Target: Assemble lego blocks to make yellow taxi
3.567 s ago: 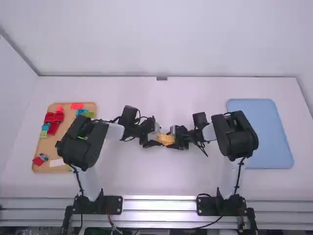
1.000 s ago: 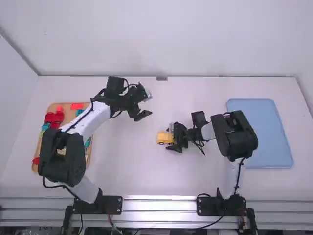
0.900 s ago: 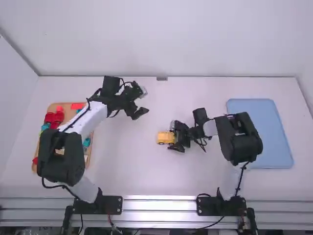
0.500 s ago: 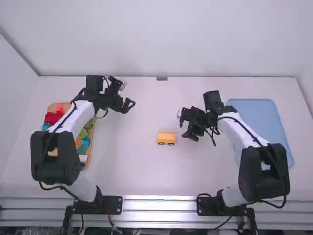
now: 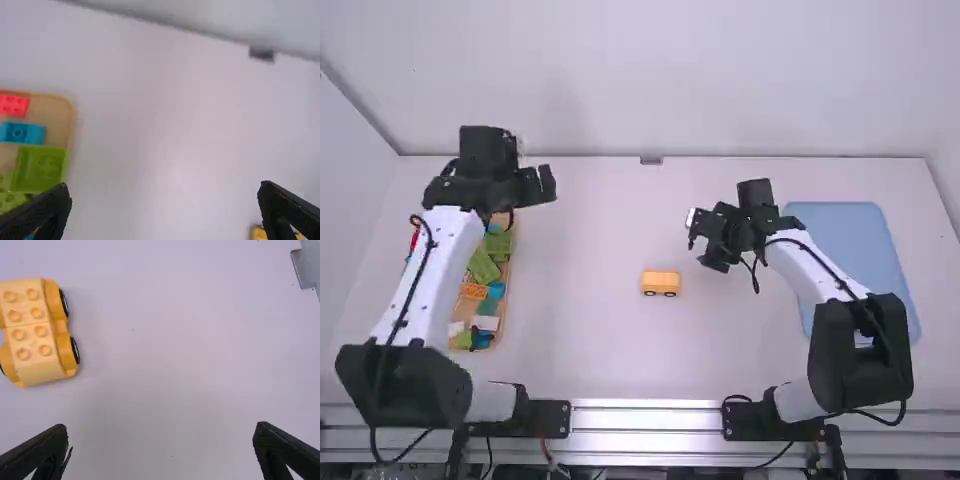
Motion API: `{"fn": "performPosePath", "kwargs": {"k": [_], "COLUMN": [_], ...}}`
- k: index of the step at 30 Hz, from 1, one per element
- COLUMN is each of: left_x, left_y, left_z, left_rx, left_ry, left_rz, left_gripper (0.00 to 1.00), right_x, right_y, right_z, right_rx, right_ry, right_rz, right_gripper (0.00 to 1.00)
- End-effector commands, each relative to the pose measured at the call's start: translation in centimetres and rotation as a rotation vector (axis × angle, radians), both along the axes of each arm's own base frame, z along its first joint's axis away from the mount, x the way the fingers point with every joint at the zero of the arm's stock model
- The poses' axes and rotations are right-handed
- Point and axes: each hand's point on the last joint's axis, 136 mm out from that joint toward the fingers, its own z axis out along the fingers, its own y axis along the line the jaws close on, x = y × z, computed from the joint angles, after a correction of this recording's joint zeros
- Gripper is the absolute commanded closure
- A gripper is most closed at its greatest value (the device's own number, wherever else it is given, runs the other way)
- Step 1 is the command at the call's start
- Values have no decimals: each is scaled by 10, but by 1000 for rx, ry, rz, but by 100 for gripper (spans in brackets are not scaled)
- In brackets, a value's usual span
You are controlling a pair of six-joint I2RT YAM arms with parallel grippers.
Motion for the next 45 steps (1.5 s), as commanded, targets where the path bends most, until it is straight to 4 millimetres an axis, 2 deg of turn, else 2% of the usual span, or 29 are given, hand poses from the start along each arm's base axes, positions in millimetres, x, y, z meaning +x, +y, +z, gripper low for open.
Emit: {"fn": "performPosePath", "kwargs": {"k": [1,3,4,5,7,8,10,11,13,14,16,21,25,27,30,34,36,40,45], "left_x": [-6,-8,-12,-24,-42,-60,-80,-99,-121,-122,-141,-145,-145,-144,-144,-125,-131,-141,-140], "left_y": [-1,8,21,47,78,103,126,142,156,157,170,175,181,180,166,152,154,159,161], "left_z": [10,8,5,-2,-6,-8,-11,-16,-27,-28,-50,-68,-73,-82,-110,-138,-156,-176,-208], "left_rx": [6,43,63,68,88,121,148,143,62,52,-93,-311,-345,-346,-320,-281,-206,-171,-196], "left_ry": [-11,0,20,65,98,118,152,202,276,282,375,417,405,405,459,490,565,648,735], "left_rz": [4,25,93,291,515,688,816,890,971,977,1022,1039,1041,1048,1037,942,974,1035,1001], "left_gripper": [1,1,1,1,1,1,1,1,1,1,1,1,0,1,2,0,4,8,28], "right_x": [1,3,4,6,7,9,9,9,9,9,9,10,10,9,9,14,13,13,12], "right_y": [1,1,1,2,2,2,2,3,2,2,3,3,3,6,13,18,20,20,20], "right_z": [5,6,7,8,9,9,10,10,10,10,10,11,11,12,16,23,25,24,24], "right_rx": [6,8,13,14,15,14,15,17,17,17,18,19,20,32,71,100,114,113,116], "right_ry": [-11,-17,-22,-30,-38,-44,-48,-48,-47,-47,-46,-53,-53,-51,-61,-94,-94,-93,-87], "right_rz": [-2,-5,-12,-10,-9,-11,-11,-10,-10,-10,-8,-9,-8,0,30,44,54,53,49], "right_gripper": [2,2,2,2,2,2,2,2,2,2,2,2,2,2,2,2,2,2,2]}}
